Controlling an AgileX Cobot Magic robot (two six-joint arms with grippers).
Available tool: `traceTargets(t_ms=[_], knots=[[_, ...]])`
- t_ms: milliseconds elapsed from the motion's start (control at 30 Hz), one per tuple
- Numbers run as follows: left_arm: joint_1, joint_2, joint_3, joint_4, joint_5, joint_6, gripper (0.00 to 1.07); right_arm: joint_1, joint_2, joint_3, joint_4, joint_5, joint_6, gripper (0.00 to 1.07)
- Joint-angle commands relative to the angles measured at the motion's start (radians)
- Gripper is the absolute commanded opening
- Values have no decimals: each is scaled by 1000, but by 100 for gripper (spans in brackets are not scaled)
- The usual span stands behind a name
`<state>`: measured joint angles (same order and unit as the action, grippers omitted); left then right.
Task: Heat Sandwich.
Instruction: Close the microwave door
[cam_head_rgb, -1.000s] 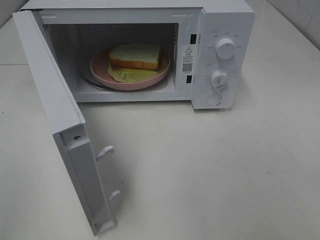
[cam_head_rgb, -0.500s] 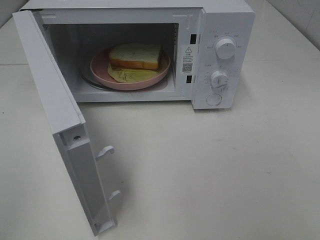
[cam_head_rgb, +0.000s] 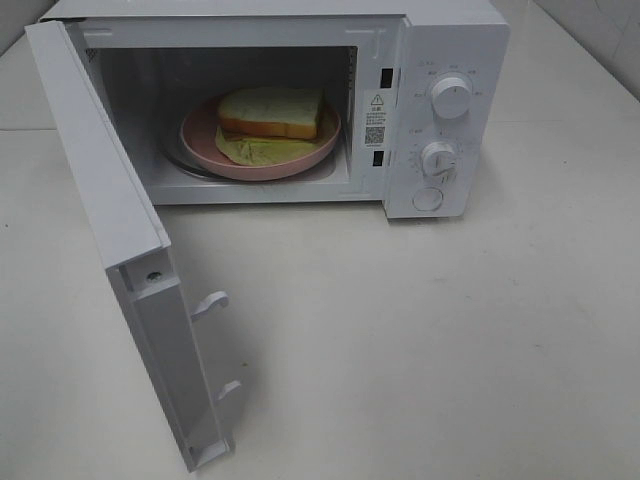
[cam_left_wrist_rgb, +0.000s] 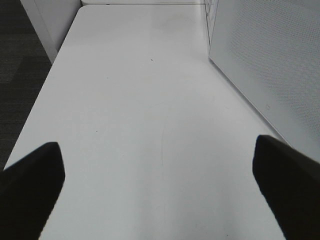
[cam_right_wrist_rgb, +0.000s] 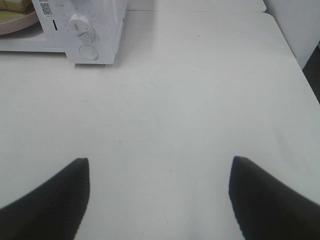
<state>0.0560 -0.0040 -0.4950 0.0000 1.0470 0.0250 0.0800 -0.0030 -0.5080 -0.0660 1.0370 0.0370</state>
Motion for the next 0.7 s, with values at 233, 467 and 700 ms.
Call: traceTargets(t_ms=[233,467,700], knots=[[2,-29,2,-7,-11,0,98,-7,-28,1,2,-10,-1,74],[2,-29,2,-7,-11,0,98,-7,-28,1,2,-10,-1,74],[2,-29,2,-7,-11,0,98,-7,-28,1,2,-10,-1,74]])
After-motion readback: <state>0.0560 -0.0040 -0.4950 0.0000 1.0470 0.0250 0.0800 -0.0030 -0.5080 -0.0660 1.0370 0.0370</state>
